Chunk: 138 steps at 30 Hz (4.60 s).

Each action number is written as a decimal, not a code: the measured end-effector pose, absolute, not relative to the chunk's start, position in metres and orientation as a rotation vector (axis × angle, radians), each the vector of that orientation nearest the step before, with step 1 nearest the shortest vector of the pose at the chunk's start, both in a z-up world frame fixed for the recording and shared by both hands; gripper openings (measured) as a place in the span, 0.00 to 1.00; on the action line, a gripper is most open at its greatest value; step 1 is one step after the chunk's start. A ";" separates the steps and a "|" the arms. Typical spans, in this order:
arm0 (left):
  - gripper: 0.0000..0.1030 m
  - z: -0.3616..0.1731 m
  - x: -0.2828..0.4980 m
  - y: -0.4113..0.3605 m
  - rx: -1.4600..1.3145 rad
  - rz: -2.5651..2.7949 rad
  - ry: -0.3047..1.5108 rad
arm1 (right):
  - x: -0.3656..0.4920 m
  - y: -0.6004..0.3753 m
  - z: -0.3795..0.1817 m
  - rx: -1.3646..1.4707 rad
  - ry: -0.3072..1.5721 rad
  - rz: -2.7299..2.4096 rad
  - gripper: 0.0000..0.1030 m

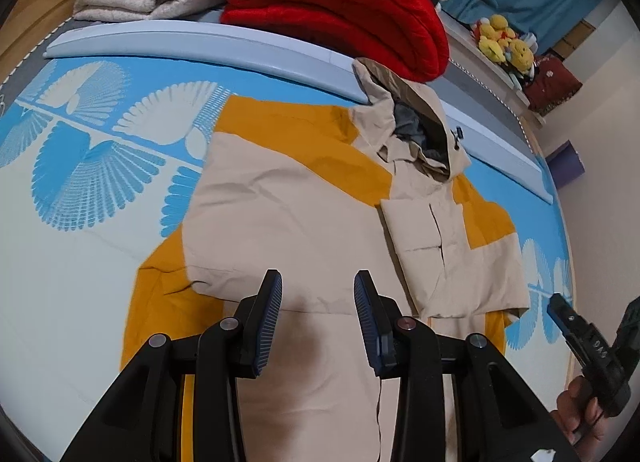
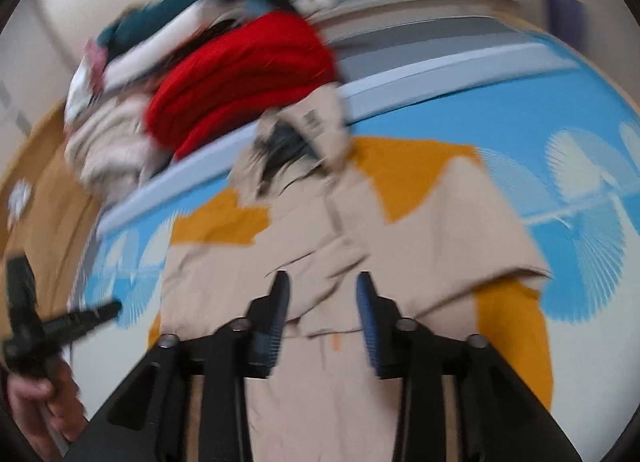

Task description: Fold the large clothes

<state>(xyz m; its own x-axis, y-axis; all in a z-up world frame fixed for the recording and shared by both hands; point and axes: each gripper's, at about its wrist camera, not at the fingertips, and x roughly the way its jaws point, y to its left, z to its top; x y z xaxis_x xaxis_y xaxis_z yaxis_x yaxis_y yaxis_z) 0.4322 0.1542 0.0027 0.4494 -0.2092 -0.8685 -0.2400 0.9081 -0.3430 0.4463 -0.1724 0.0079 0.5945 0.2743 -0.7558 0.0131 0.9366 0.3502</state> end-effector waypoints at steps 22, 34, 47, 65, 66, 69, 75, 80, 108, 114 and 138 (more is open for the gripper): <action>0.20 -0.069 0.470 -0.003 -0.162 -0.242 1.099 | 0.493 -0.302 -0.080 0.756 1.100 -0.086 0.04; 0.31 -0.116 0.485 -0.036 0.021 -0.177 1.149 | 0.492 -0.276 -0.092 0.718 1.215 -0.051 0.02; 0.29 -0.097 0.445 0.127 -0.751 0.179 1.249 | 0.491 -0.282 -0.106 0.750 1.255 -0.095 0.02; 0.37 -0.069 0.460 0.161 -0.538 0.199 1.280 | 0.489 -0.261 -0.123 0.770 1.318 -0.066 0.03; 0.39 -0.067 0.459 0.164 -0.541 0.212 1.264 | 0.489 -0.261 -0.122 0.770 1.315 -0.065 0.03; 0.34 -0.070 0.448 0.198 -0.628 0.405 1.234 | 0.489 -0.263 -0.121 0.773 1.310 -0.071 0.03; 0.32 -0.072 0.434 0.228 -0.798 0.423 1.195 | 0.488 -0.269 -0.125 0.783 1.323 -0.092 0.04; 0.33 -0.070 0.449 0.218 -0.770 0.371 1.197 | 0.489 -0.267 -0.125 0.778 1.336 -0.088 0.07; 0.02 -0.065 0.446 0.248 -0.765 0.450 1.131 | 0.476 -0.296 -0.148 0.900 1.368 -0.245 0.15; 0.23 -0.091 0.448 0.250 -0.831 0.405 1.234 | 0.468 -0.287 -0.150 0.876 1.426 -0.276 0.15; 0.12 -0.058 0.470 0.209 -0.477 0.321 1.138 | 0.487 -0.298 -0.117 0.702 1.253 -0.339 0.31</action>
